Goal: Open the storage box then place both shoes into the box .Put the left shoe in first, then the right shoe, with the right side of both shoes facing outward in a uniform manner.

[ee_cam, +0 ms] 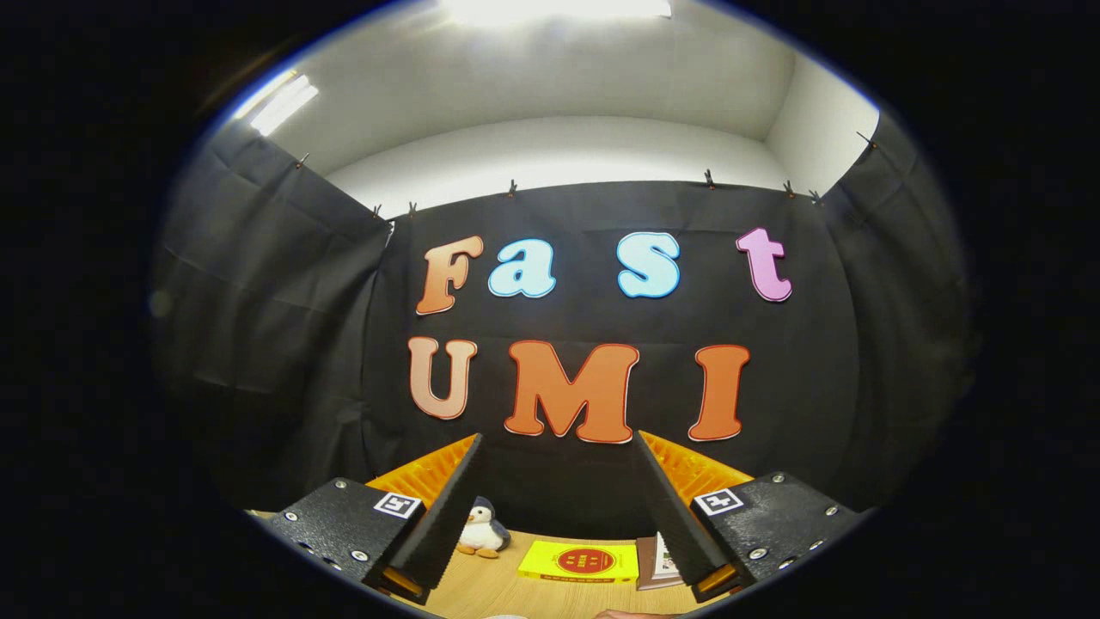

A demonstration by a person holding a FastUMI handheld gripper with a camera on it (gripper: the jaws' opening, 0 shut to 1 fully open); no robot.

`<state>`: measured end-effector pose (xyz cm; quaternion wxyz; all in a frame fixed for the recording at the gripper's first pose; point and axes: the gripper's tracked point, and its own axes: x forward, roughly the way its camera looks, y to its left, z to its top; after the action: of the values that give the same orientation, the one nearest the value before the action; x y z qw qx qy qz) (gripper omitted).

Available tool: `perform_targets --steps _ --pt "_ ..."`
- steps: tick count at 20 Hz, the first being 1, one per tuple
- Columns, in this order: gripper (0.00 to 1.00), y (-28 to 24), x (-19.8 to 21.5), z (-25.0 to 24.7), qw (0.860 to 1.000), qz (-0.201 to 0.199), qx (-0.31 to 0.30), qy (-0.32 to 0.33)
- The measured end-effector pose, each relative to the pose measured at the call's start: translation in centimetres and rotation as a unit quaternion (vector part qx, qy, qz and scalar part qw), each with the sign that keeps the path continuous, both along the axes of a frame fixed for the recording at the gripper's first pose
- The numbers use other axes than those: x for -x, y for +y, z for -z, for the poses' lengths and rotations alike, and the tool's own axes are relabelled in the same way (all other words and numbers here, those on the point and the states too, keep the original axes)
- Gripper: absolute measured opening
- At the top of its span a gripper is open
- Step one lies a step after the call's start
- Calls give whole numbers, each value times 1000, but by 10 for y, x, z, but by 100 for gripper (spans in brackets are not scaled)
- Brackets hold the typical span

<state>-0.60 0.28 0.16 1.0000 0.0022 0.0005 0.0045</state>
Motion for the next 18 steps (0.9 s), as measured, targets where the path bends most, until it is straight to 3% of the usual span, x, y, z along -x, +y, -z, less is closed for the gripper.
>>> perform_targets --steps 6,9,14,18 --pt "99 4 1 1 1000 -2 2 -2" --pt "99 21 0 35 997 -29 -36 55" --pt "99 44 3 102 979 -56 -101 169" --pt "98 81 14 166 947 -92 -153 266"
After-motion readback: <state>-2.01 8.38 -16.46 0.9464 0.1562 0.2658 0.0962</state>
